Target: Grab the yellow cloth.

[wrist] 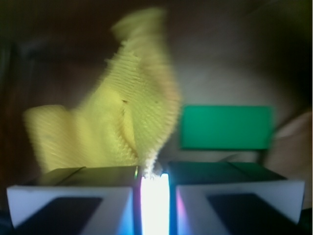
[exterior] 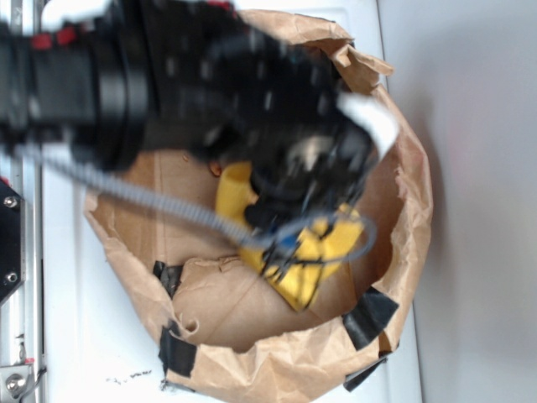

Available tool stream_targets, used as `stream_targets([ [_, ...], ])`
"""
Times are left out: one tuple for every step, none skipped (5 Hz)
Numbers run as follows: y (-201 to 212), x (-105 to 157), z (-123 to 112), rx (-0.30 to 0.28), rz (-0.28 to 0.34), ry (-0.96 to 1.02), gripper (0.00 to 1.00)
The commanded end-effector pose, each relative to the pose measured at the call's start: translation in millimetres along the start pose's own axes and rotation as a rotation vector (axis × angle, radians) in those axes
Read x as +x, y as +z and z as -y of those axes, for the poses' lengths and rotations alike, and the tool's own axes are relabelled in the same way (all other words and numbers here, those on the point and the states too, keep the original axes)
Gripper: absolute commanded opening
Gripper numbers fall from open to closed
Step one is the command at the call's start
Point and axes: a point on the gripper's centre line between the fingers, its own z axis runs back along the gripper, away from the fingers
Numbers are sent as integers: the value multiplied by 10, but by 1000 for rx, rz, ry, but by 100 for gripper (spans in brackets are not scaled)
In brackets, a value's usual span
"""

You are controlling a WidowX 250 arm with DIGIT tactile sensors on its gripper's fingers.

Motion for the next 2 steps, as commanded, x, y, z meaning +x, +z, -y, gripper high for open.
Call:
stream_targets([
  [837, 3, -55, 108, 151, 136, 0],
  [991, -183, 85, 114, 138, 73, 0],
])
